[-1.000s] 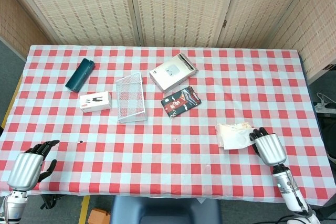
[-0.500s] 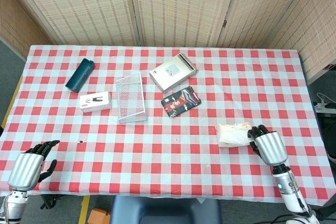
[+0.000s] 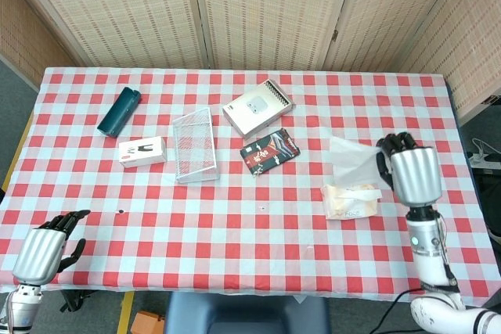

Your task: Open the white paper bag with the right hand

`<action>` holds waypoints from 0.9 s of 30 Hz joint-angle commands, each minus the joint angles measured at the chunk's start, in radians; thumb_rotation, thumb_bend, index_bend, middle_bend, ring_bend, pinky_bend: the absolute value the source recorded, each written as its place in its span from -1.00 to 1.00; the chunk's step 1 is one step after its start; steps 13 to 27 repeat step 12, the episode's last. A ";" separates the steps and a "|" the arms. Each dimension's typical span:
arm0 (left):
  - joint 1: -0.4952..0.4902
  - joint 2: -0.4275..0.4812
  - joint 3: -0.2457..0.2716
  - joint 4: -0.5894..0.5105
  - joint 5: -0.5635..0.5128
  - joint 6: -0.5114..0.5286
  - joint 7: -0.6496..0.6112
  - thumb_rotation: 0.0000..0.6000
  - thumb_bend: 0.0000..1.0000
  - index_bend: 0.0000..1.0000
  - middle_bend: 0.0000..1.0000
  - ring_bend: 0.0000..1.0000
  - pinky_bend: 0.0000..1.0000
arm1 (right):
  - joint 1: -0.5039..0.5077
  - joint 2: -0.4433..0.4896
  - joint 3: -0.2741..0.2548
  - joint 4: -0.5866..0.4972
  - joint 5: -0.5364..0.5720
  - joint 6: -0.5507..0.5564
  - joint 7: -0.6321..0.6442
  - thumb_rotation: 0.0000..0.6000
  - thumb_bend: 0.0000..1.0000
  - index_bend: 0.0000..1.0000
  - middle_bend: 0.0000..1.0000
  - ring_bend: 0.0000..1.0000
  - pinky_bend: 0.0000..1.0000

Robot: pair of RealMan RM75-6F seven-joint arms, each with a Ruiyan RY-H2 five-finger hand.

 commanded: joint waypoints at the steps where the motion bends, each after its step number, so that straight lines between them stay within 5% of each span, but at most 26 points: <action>1: 0.000 0.000 0.000 0.000 0.000 -0.001 0.001 1.00 -0.14 -0.50 -0.35 -0.29 0.11 | 0.088 0.011 0.107 0.019 0.153 -0.077 -0.087 1.00 0.11 0.79 0.06 -0.15 0.93; 12: 0.002 0.004 -0.006 0.006 -0.014 0.000 -0.018 1.00 -0.14 -0.50 -0.35 -0.30 0.11 | 0.194 -0.038 0.151 0.285 0.292 -0.175 -0.093 1.00 0.11 0.79 0.06 -0.15 0.93; 27: 0.002 0.004 -0.006 0.006 -0.014 0.000 -0.018 1.00 -0.14 -0.50 -0.35 -0.30 0.11 | 0.194 -0.038 0.151 0.285 0.292 -0.175 -0.093 1.00 0.11 0.79 0.06 -0.15 0.93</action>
